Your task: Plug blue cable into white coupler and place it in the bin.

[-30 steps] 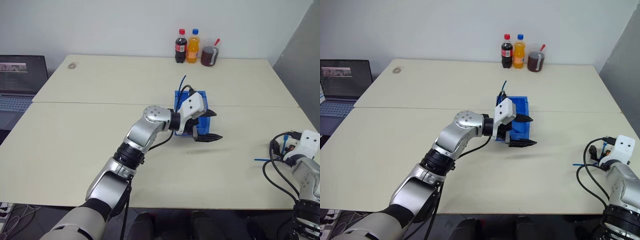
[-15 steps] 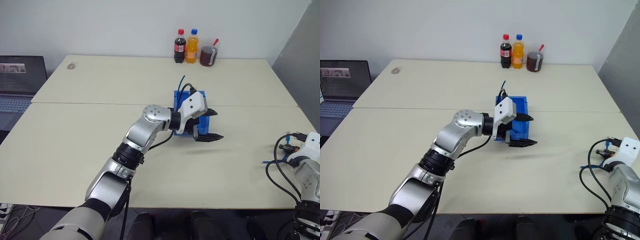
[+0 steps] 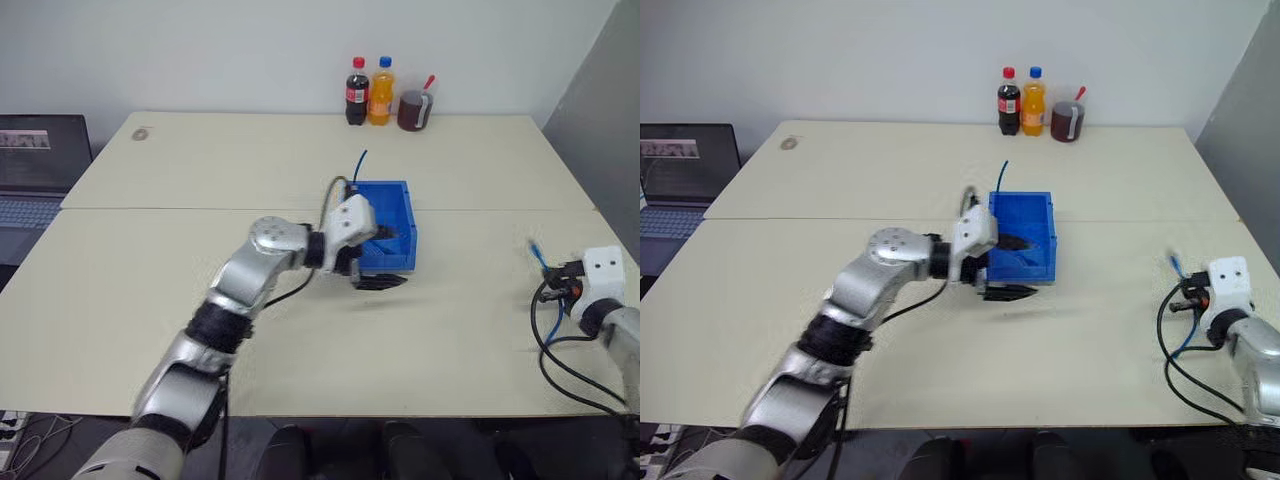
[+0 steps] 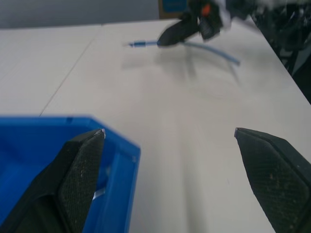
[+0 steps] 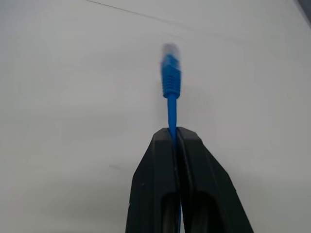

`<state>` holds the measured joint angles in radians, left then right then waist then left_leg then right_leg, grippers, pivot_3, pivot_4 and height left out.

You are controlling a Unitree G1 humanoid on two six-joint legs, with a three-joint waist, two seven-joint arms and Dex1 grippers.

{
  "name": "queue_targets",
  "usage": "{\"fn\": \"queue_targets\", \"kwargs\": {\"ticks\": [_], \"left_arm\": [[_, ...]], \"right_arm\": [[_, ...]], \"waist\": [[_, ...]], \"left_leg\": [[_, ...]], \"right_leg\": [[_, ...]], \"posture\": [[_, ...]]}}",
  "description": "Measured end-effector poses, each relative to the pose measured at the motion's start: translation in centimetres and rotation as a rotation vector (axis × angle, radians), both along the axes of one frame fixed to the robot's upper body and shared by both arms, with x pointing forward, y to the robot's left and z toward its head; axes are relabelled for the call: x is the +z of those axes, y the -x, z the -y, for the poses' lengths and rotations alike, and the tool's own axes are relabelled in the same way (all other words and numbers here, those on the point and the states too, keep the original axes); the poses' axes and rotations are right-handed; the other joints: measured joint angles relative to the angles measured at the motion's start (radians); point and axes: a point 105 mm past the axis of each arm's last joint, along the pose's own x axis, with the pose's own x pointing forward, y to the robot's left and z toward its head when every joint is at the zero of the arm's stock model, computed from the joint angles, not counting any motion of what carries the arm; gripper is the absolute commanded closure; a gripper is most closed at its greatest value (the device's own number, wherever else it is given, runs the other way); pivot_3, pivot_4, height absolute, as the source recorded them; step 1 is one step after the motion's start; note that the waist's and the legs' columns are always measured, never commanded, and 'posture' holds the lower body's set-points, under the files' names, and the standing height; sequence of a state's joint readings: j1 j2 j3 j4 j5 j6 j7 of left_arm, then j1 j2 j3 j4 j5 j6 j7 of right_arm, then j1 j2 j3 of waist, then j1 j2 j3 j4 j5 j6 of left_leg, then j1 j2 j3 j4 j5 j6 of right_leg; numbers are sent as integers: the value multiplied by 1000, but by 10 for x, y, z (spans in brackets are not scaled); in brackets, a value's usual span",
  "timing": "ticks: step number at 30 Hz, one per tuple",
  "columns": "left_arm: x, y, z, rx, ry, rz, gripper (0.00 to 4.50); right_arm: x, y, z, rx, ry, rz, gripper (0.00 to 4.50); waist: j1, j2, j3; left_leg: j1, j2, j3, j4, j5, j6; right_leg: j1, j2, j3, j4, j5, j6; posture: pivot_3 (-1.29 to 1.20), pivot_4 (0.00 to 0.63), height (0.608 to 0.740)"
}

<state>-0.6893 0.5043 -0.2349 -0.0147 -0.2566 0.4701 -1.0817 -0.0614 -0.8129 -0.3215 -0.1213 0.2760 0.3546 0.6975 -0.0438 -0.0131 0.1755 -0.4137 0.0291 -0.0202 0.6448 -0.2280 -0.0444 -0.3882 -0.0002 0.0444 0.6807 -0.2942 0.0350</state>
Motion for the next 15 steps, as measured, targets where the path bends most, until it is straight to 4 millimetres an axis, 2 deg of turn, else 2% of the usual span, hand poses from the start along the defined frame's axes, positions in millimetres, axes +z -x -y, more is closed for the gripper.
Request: {"fn": "queue_targets", "kwargs": {"ticks": [3,4,6,7,9,10,12,13,15], "left_arm": [[-1,12,-43,117,-25,-27,0],[-8,24,-64,190,-40,-75,0],[-13,34,-78,258,-29,-115,0],[-18,46,-89,338,2,-134,0],[-38,71,-101,459,31,-191,0],[-47,82,-105,512,36,-211,0],[-80,129,-106,673,76,-322,0],[-82,132,-105,683,81,-330,0],[-91,162,-104,819,116,-355,0]], "right_arm": [[16,11,-33,245,60,2,4437],[15,18,-53,370,71,-24,4437],[9,25,-75,494,76,-57,4437],[7,28,-96,602,84,-64,4437],[3,34,-137,783,92,-36,4437],[2,32,-150,831,105,-10,4437],[-12,24,-182,940,153,47,4437],[-13,23,-183,944,158,51,4437],[-30,17,-206,1013,202,69,4437]], "waist": [[-7,-2,1],[-9,-2,2],[-5,-5,3],[-5,-5,3],[-9,-7,4],[-13,-9,5],[-8,-17,6],[-8,-17,6],[16,-20,6]], "left_leg": [[1,2,-3,-1,0,0],[0,2,-4,0,0,0],[0,2,-5,0,0,0],[0,3,-5,1,0,0],[3,3,-4,1,0,0],[3,3,-3,1,0,0],[5,1,-2,1,0,0],[5,1,-2,1,0,0],[7,0,-4,1,0,0]], "right_leg": [[0,0,0,0,0,-1],[0,0,0,0,1,-2],[1,-2,-1,0,0,-1],[1,-4,0,0,0,-1],[2,-6,2,0,1,-1],[3,-7,2,0,1,-1],[4,-14,2,-1,1,-2],[5,-15,2,-1,1,-2],[10,-19,1,-3,0,-4]], "posture": [[0,150,740],[0,150,740],[0,150,740],[0,150,740],[0,150,740],[0,150,740],[0,150,740],[0,150,740],[0,150,740]]}}
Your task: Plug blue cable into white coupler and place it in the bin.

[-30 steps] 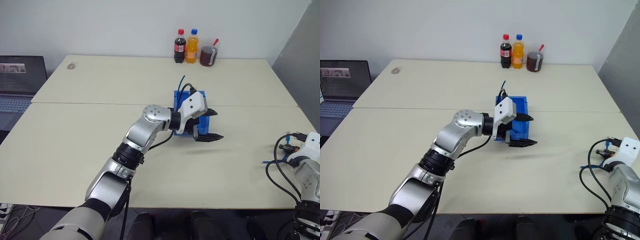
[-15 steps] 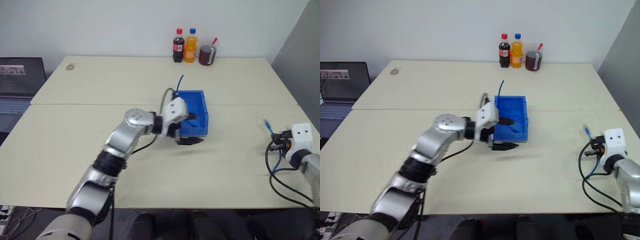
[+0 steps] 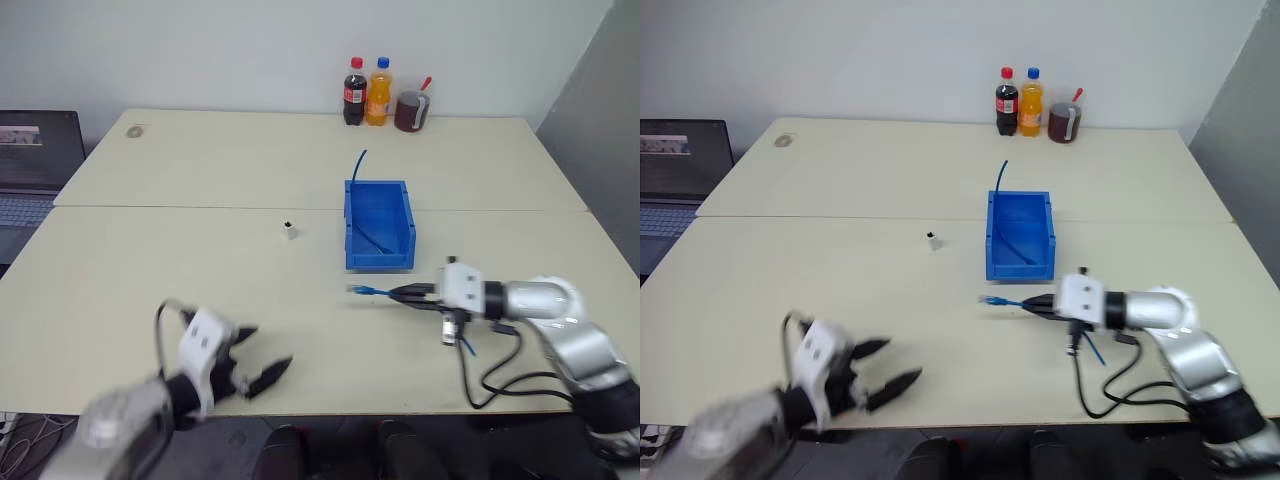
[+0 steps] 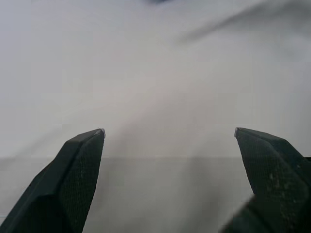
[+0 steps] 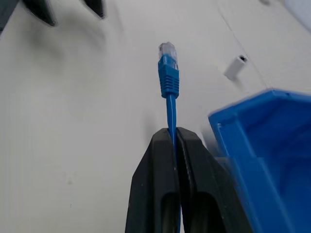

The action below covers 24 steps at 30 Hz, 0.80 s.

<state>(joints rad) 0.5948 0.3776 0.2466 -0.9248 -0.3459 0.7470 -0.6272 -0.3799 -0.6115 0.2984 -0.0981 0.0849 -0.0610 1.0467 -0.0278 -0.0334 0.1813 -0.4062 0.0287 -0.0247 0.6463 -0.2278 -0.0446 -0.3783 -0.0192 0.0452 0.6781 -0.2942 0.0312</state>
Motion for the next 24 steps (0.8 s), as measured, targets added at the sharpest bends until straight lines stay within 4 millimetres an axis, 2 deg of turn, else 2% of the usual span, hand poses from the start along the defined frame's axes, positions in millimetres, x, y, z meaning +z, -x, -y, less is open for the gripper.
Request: {"fn": "queue_targets", "kwargs": {"ticks": [2,5,9,10,15,20,24], "left_arm": [[-2,13,0,61,-16,-3,0],[-5,28,-3,200,-37,15,0],[-1,29,1,255,-14,75,0],[0,29,2,255,-13,85,0],[-3,29,8,230,26,95,0],[-6,31,14,115,31,77,0],[-8,19,10,-7,-2,92,0]], "right_arm": [[-10,-1,-10,35,26,7,4437],[-29,-5,-19,76,80,-10,4437],[-52,-5,-21,106,148,-57,4437],[-52,-5,-23,112,146,-55,4437],[-50,-11,-29,125,160,-44,3468],[-48,-17,-29,82,141,-67,2331],[-46,-11,-20,26,100,-137,1280]], "waist": [[13,1,1],[11,0,0],[3,0,0],[1,0,0],[-5,1,0],[-5,1,0],[1,2,0]], "left_leg": [[5,-1,1,0,0,0],[8,0,2,-1,0,0],[5,0,3,-3,0,0],[5,0,3,-3,0,0],[7,1,2,-4,0,0],[7,1,2,-3,0,0],[6,1,1,-4,0,0]], "right_leg": [[1,-1,-2,0,-7,-6],[4,-2,0,-2,-10,-7],[5,0,0,0,-10,-8],[5,1,0,0,-10,-8],[5,3,-2,2,-12,-8],[5,4,-2,2,-12,-9],[5,5,-3,2,-13,-8]], "posture": [[0,150,740],[0,150,740],[0,150,740],[0,150,740],[0,150,740],[0,150,740],[0,150,740]]}}
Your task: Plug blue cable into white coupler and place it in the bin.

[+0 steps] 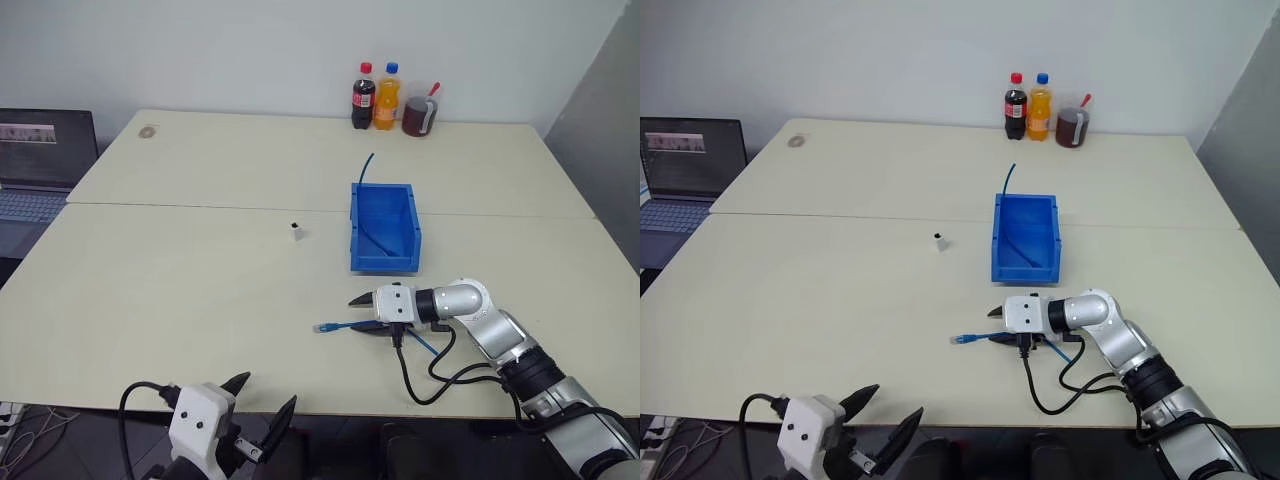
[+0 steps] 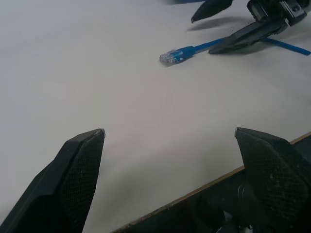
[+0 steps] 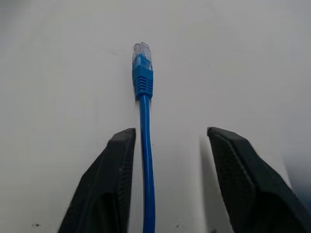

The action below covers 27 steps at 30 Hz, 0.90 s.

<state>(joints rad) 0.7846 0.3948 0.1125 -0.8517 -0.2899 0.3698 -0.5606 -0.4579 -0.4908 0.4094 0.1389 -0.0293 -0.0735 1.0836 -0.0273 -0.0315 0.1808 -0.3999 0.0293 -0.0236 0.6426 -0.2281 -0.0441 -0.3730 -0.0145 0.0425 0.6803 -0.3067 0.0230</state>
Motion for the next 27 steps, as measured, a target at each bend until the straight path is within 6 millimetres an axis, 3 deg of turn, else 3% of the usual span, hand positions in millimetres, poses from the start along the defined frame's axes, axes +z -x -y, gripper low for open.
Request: {"fn": "queue_targets", "kwargs": {"ticks": [3,5,8,11,17,20,24,27], "left_arm": [[-1,-15,-17,-128,-107,0,0],[2,-31,-24,-238,-175,9,0],[25,-75,-29,-389,-201,60,0],[36,-95,-14,-542,-188,74,0],[14,-115,14,-766,-147,-17,0],[1,-118,19,-853,-170,-62,0],[-1,-130,27,-897,-166,-37,0],[-5,-134,30,-925,-182,-19,549]], "right_arm": [[2,15,7,-29,-45,-112,477],[13,19,13,-76,-96,-176,23],[54,24,20,-150,-239,-261,23],[77,31,26,-191,-294,-288,23],[62,38,56,-368,-247,-330,23],[63,41,66,-449,-252,-295,23],[60,41,80,-570,-270,-284,23],[61,42,89,-640,-289,-272,0]], "waist": [[4,2,1],[2,4,3],[4,5,3],[-2,4,2],[1,4,3],[-4,4,3],[-1,4,2],[1,5,2]], "left_leg": [[0,0,-2,0,0,0],[0,0,-2,0,0,0],[0,1,-2,1,0,0],[0,0,2,0,0,0],[-6,-2,1,-1,-1,0],[-9,-1,1,0,-1,0],[-9,-1,1,1,-1,0],[-8,-1,1,2,-1,0]], "right_leg": [[0,0,-2,1,2,1],[0,0,-2,2,4,-1],[0,2,-4,2,6,3],[0,1,-2,0,8,5],[-6,2,-4,0,7,6],[-10,6,-2,1,8,6],[-9,7,-3,2,8,6],[-7,7,-3,2,8,7]], "posture": [[0,150,740],[0,150,740],[0,150,740],[0,150,740],[0,150,740],[0,150,740],[0,150,740],[0,150,740]]}}
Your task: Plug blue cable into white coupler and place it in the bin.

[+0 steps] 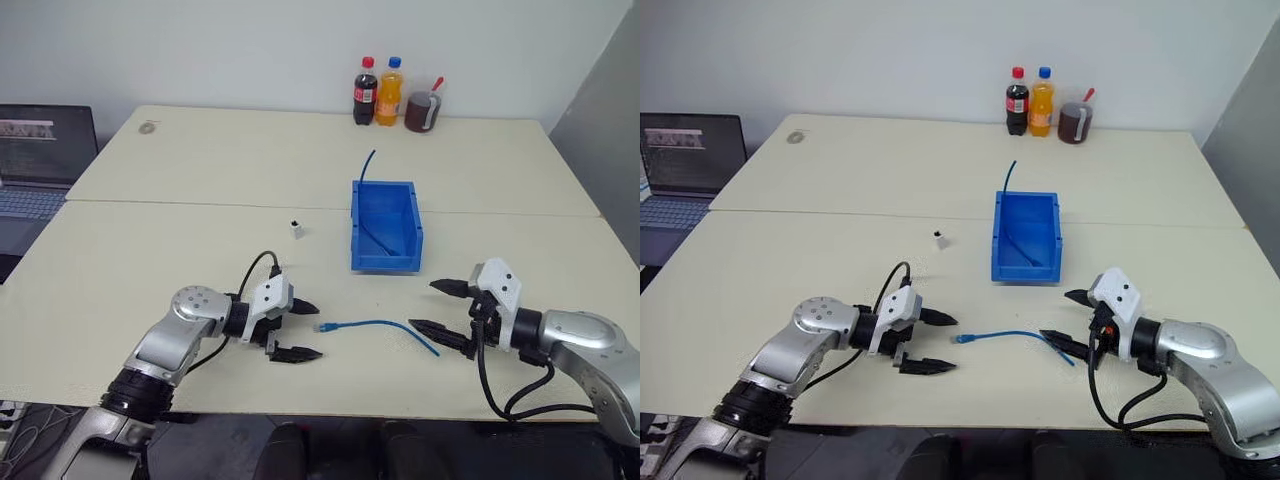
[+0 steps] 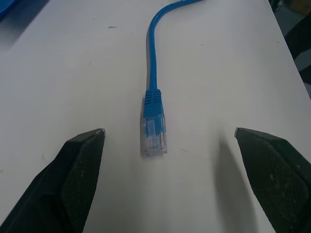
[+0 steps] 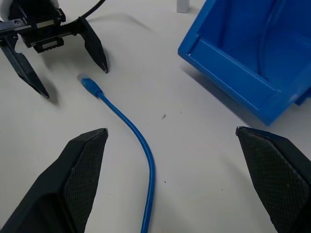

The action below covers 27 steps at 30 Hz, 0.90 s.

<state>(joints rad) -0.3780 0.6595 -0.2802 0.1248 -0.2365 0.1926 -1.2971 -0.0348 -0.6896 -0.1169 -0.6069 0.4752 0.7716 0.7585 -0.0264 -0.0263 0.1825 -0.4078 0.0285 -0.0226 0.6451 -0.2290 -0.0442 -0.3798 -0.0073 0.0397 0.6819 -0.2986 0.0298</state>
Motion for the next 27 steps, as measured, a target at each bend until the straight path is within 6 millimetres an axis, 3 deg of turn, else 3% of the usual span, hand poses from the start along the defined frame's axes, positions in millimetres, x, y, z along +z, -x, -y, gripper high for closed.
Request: {"fn": "queue_targets", "kwargs": {"ticks": [6,17,24,27], "left_arm": [[-1,1,-4,-21,-19,-15,2023],[-3,-1,2,-28,-6,-30,4198],[0,-4,3,63,45,-168,4240],[32,-19,9,154,156,-271,4240]], "right_arm": [[1,7,9,-45,4,1,0],[3,5,10,-71,-14,6,0],[2,4,12,-86,-1,-4,0],[3,5,6,-87,-68,-79,0]], "waist": [[-3,0,-1],[-2,0,-1],[-3,0,-1],[-3,-2,0]], "left_leg": [[1,0,0,0,0,0],[1,0,0,0,0,0],[1,0,0,0,0,0],[-2,1,-2,1,0,0]], "right_leg": [[1,0,2,-1,0,2],[1,0,1,-1,0,1],[1,1,1,-1,-2,5],[0,2,0,0,-2,5]], "posture": [[0,150,740],[0,150,740],[0,150,740],[0,150,740]]}}
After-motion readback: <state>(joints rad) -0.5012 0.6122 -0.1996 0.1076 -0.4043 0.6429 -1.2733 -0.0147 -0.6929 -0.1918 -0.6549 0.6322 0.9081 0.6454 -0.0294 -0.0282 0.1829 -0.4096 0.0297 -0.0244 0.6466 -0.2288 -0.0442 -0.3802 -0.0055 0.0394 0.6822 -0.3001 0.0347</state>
